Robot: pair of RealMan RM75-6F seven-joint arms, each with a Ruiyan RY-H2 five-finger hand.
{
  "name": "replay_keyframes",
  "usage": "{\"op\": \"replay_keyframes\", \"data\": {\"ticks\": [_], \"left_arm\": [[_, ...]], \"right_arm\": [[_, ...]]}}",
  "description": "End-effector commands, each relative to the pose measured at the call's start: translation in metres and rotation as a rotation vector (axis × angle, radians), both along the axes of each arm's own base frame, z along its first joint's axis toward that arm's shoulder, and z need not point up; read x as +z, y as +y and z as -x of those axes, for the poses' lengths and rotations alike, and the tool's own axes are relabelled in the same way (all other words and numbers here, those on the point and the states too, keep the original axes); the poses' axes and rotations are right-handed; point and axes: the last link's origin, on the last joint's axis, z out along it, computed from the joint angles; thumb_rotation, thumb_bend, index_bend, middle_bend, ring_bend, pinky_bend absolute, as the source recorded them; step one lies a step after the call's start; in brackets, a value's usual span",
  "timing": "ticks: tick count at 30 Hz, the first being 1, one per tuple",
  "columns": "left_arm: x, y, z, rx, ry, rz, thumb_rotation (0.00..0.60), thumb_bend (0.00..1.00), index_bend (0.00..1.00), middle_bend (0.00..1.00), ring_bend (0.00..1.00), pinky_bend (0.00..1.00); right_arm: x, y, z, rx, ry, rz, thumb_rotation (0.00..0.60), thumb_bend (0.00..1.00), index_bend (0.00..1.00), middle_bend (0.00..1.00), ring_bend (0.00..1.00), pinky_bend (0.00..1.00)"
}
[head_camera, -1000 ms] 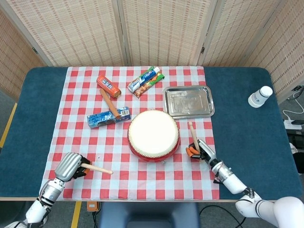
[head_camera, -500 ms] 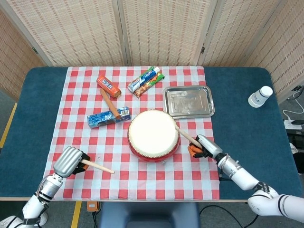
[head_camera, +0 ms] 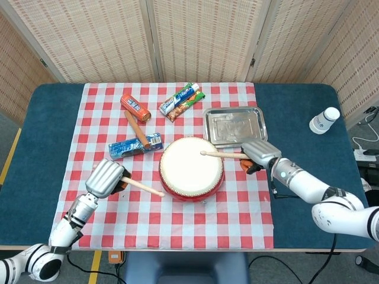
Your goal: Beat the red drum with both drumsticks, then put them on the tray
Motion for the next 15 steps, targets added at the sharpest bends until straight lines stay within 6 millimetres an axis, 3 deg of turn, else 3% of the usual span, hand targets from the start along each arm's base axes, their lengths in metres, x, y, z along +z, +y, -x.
{"op": "replay_keyframes", "data": {"ticks": [1, 9, 15], "left_arm": [[-0.012, 0.020, -0.029, 0.023, 0.026, 0.005, 0.600, 0.62, 1.00, 1.00, 1.00, 1.00], [-0.024, 0.040, -0.049, 0.099, 0.046, 0.004, 0.600, 0.62, 1.00, 1.00, 1.00, 1.00], [-0.041, 0.048, -0.058, 0.158, 0.041, 0.016, 0.600, 0.62, 1.00, 1.00, 1.00, 1.00]], "right_arm": [[-0.003, -0.008, -0.008, 0.017, 0.145, -0.021, 0.600, 0.67, 1.00, 1.00, 1.00, 1.00], [-0.037, -0.011, 0.011, -0.014, 0.349, -0.040, 0.600, 0.67, 1.00, 1.00, 1.00, 1.00], [-0.037, -0.011, 0.003, -0.030, 0.371, 0.013, 0.600, 0.67, 1.00, 1.00, 1.00, 1.00]]}}
